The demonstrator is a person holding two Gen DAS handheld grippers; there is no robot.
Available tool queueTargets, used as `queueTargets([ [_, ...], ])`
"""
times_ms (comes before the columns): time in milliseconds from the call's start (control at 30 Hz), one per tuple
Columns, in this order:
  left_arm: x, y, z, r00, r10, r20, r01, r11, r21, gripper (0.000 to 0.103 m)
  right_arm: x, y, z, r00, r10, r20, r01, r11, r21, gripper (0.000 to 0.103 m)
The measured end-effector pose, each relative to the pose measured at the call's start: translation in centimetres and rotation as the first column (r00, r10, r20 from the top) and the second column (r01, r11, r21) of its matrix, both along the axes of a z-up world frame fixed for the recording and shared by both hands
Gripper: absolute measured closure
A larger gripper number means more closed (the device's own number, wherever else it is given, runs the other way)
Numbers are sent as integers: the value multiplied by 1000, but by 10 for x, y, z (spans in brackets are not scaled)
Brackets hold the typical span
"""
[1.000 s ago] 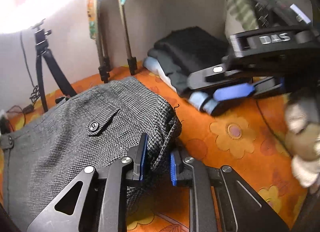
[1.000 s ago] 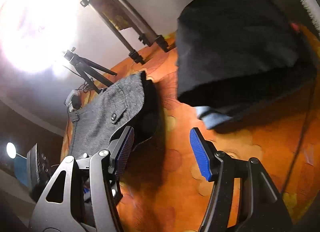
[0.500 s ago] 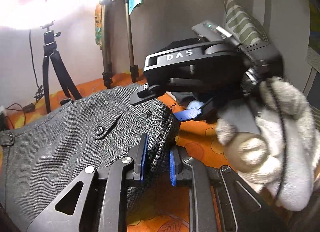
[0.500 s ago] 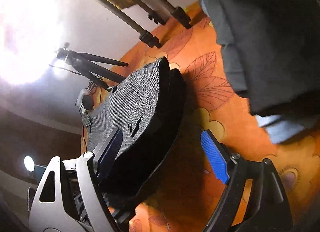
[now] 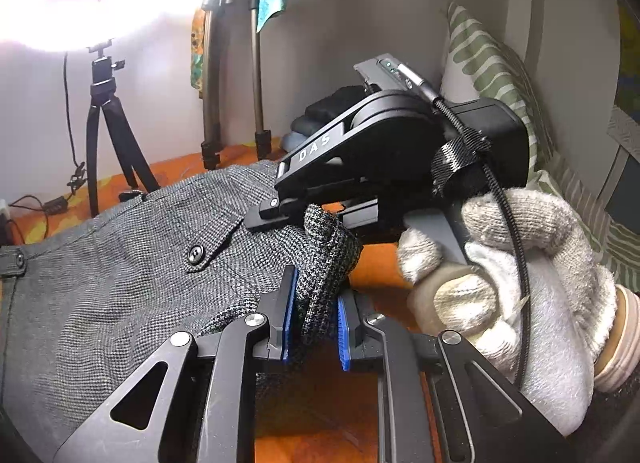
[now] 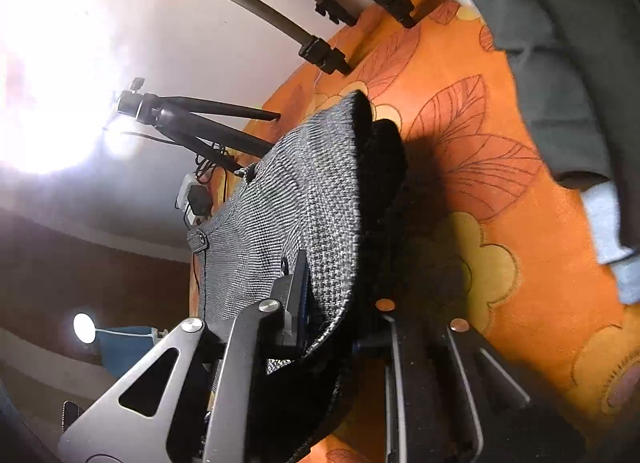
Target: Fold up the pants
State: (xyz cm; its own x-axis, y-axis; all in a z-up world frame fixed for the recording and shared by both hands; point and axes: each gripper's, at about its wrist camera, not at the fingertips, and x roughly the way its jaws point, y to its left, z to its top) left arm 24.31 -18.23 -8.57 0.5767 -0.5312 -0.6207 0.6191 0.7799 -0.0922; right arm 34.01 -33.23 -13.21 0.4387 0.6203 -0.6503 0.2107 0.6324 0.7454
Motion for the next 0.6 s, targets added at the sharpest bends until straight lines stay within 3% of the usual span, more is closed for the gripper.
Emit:
queueTargets([
  [300,-45,-8,23,998,-56,17,56,998,-27,88,-39,-7,45,1000,20,24,-17,994,-108,90],
  [600,-115,-38,40,983,-183,19,184,981,-62,88,-124,-42,87,999,-25,30,30,980,-195,90],
])
